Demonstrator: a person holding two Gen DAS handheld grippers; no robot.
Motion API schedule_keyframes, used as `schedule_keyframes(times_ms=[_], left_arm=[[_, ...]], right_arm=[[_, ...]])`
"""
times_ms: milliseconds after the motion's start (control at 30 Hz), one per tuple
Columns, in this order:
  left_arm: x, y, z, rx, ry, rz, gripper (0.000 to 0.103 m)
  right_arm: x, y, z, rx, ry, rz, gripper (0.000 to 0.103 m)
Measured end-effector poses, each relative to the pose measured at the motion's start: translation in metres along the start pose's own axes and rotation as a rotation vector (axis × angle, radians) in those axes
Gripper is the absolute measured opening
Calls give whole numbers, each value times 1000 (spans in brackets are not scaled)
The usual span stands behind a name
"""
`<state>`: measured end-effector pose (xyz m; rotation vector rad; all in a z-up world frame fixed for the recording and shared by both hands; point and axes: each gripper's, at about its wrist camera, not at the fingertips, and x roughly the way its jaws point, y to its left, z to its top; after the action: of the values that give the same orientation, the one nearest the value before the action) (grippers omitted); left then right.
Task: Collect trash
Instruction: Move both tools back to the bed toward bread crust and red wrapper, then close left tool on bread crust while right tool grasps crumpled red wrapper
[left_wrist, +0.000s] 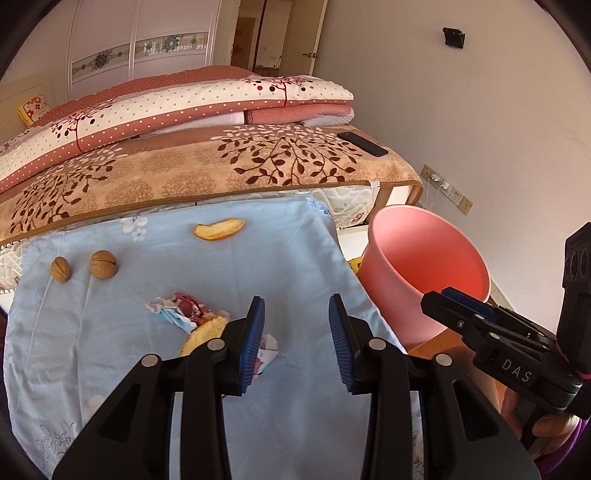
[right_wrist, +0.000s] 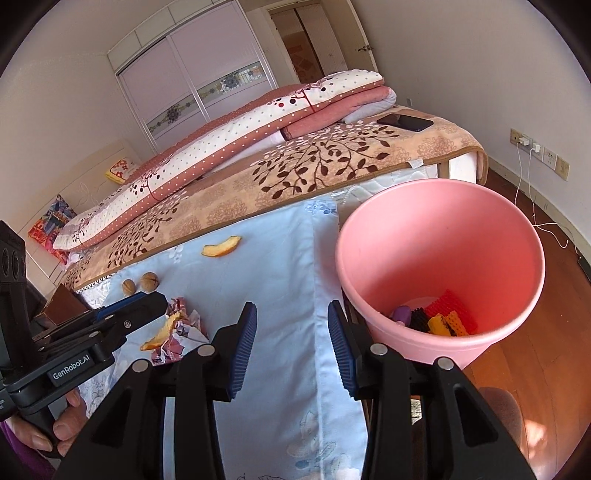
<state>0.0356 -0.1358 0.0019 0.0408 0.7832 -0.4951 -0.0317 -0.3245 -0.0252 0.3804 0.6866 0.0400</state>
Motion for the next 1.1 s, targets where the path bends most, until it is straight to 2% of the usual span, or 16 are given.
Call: schedule_keyframes(times_ms=[367, 533, 767, 933, 1000, 1100], left_arm=[[-11, 77, -24, -101, 37, 86, 36], [-2, 97, -29, -159, 92, 45, 36], [23, 102, -26, -202, 134, -10, 36], [38, 98, -30, -204, 168, -42, 36], [38, 95, -33, -199, 164, -70, 36], [35, 89, -37, -166, 146, -69, 36]], right_arm=[[15, 31, -15, -59, 58, 63, 39], [22, 44, -20, -96, 84, 95, 39], [25, 57, -23, -139, 96, 119, 44], [28, 61, -25, -151, 108, 127, 44], [30, 62, -25, -154, 115, 130, 44], [34, 63, -26, -155, 130, 134, 44]])
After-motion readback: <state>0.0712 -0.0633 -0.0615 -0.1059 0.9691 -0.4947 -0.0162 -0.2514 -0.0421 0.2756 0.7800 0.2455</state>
